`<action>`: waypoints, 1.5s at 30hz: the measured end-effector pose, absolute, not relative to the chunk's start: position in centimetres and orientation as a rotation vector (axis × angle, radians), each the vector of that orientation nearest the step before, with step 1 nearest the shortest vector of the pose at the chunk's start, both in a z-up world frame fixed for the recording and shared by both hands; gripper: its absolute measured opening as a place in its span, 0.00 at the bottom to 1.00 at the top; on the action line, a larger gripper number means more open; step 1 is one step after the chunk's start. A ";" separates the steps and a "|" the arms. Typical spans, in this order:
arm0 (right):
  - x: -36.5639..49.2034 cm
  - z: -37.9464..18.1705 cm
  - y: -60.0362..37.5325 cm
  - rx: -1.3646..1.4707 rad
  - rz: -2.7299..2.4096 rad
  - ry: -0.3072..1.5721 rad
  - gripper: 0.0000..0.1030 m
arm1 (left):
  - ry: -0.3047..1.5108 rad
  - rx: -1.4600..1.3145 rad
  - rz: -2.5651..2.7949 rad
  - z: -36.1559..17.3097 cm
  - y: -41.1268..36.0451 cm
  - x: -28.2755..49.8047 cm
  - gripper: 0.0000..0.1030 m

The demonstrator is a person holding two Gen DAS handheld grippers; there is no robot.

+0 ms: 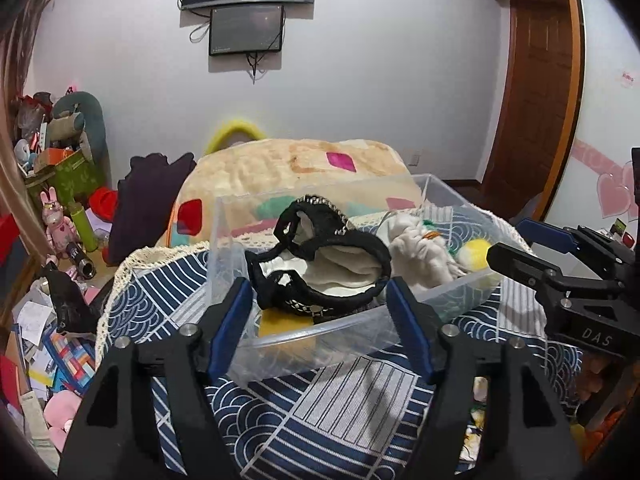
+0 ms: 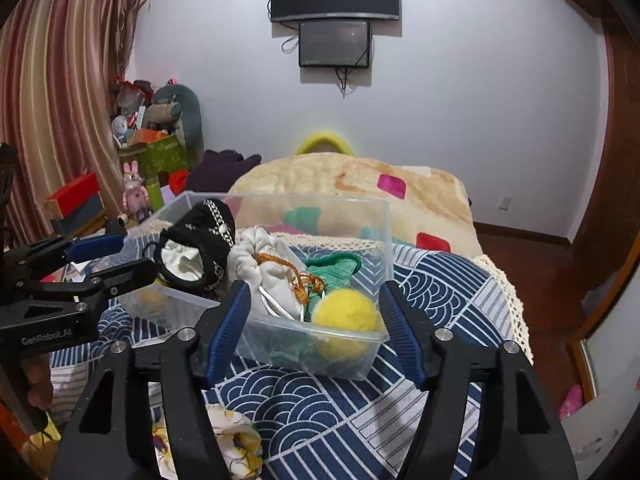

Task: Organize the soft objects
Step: 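Carry the felt ball and black bag into the clear box and open both tools, then grasp the floral scrunchie with the right tool while the left tool grasps the beaded bracelet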

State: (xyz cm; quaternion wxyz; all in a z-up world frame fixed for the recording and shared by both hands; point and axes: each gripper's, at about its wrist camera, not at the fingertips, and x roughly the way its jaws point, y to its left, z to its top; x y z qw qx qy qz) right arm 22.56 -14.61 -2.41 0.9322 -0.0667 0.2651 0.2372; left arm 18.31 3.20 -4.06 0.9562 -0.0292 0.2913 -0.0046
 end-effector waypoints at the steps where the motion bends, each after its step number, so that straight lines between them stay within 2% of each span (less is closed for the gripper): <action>1: 22.4 -2.2 -14.7 -0.133 0.486 0.536 0.63 | 0.582 -0.057 -0.009 -3.7 3.2 18.0 0.72; 4: 21.7 -1.4 -15.0 -0.125 0.488 0.510 0.63 | 0.541 -0.051 0.001 -2.7 3.1 16.8 0.74; 7: 20.7 -0.5 -15.1 -0.119 0.494 0.480 0.64 | 0.513 -0.046 -0.003 -1.7 3.2 15.6 0.80; 11: 19.1 0.6 -15.4 -0.109 0.504 0.430 0.75 | 0.474 -0.039 -0.002 -0.7 3.3 13.6 0.89; 17: 17.5 0.1 -15.1 -0.102 0.532 0.432 0.76 | 0.448 -0.015 0.007 -0.4 3.1 11.1 0.97; 32: 15.9 -6.0 -14.4 -0.117 0.571 0.614 0.76 | 0.680 -0.122 -0.039 -8.7 3.5 9.3 0.98; 45: 15.0 -9.3 -13.6 -0.122 0.603 0.724 0.76 | 0.781 -0.133 -0.068 -12.9 1.7 9.4 0.98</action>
